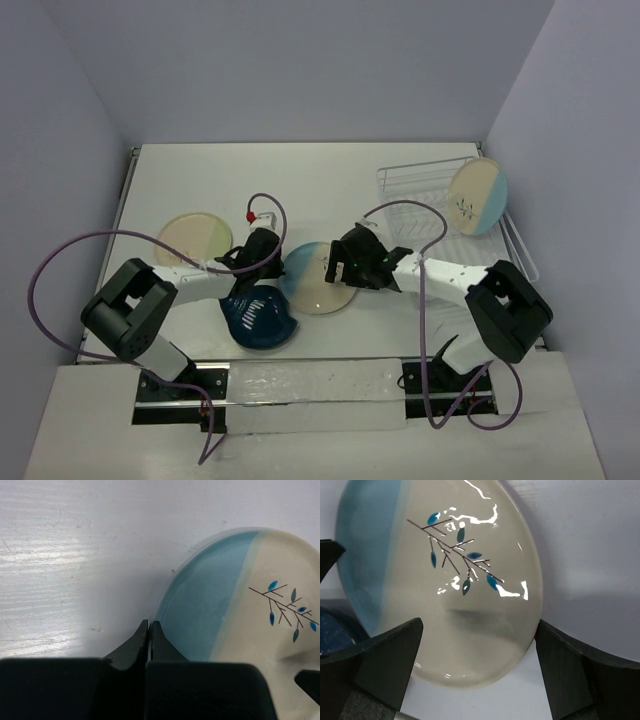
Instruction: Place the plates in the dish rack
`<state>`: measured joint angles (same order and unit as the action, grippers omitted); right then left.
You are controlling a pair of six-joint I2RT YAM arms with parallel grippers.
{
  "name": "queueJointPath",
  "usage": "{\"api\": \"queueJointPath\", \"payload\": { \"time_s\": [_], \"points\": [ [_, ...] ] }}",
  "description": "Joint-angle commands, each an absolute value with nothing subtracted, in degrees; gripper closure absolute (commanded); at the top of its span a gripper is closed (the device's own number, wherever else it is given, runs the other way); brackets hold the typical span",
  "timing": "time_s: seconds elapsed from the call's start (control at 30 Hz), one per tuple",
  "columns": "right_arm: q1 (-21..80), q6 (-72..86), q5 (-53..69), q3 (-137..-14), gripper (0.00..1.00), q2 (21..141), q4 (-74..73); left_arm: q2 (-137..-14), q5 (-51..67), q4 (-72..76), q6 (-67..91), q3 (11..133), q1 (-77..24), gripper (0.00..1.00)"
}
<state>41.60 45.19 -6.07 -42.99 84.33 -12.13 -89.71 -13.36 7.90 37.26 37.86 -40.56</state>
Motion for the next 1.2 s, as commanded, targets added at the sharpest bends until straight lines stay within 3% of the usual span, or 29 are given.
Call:
{"api": "queueJointPath", "payload": {
  "time_s": [0.0, 0.43, 0.73, 1.17],
  "points": [
    [42.5, 46.5, 2.0, -45.2, 0.02, 77.9, 3.3, -92.9, -7.6, 8.2, 40.1, 37.2, -41.3, 1.00],
    [42.5, 50.5, -0.3, -46.8, 0.07, 77.3, 10.5, -89.0, -4.4, 12.0, 41.0, 35.3, -41.3, 1.00],
    [42.4, 52.7, 3.7, -47.8, 0.23, 81.4, 14.3, -87.3, -2.3, 14.7, 41.8, 34.2, -41.3, 1.00],
    [41.8, 55.0, 9.9, -47.4, 0.32, 84.9, 20.2, -89.2, -0.4, 16.0, 41.9, 34.2, -41.3, 1.00]
  ]
}}
